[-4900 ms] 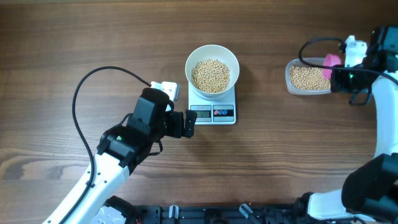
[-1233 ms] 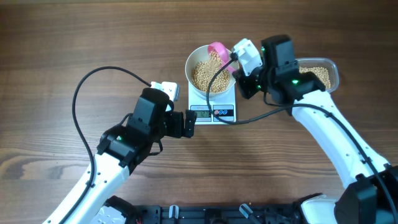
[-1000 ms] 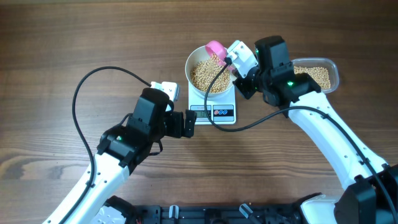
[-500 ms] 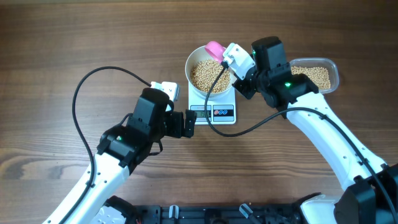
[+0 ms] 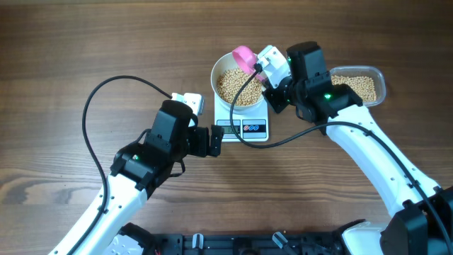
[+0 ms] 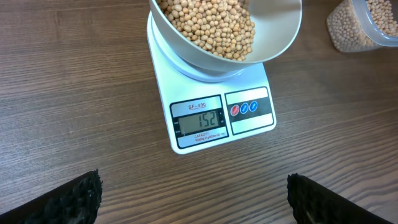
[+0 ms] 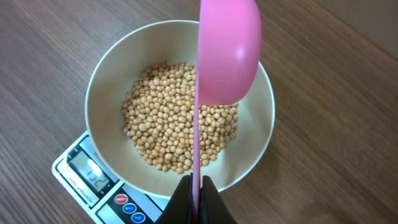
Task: Scoop item into bowl and weigh 150g on scale
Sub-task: 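Tip the pink scoop with the right gripper to pour soybeans into the bowl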
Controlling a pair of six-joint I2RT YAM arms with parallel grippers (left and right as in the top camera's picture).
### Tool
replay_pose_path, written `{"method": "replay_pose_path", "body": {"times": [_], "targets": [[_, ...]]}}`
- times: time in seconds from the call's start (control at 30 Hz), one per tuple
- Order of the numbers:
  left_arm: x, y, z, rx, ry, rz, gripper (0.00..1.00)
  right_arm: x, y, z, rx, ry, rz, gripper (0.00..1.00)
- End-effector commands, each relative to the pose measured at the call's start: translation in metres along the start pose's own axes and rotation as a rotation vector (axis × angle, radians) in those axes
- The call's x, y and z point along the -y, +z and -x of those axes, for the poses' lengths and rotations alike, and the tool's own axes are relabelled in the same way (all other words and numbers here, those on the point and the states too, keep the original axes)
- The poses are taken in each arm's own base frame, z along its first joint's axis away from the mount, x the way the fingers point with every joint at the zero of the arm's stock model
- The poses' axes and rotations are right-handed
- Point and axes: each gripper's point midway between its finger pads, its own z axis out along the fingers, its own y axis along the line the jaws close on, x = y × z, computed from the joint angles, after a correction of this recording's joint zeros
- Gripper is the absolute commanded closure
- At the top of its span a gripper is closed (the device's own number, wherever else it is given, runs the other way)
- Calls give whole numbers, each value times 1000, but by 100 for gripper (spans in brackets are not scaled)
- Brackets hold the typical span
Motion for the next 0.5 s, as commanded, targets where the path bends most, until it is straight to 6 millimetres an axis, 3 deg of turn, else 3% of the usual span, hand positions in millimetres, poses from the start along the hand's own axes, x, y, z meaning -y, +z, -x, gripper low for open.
{"method": "replay_pose_path", "body": {"times": [0.0,0.1,0.47], "targets": [[-3,0,2,7,13,11,0,-5,-4,3,6,18,31,96],[-3,0,2,7,13,11,0,-10,7,-17,-73,41,58,96],[-3,0,2,7,13,11,0,-12,5,1,-7,108,78,96]]}}
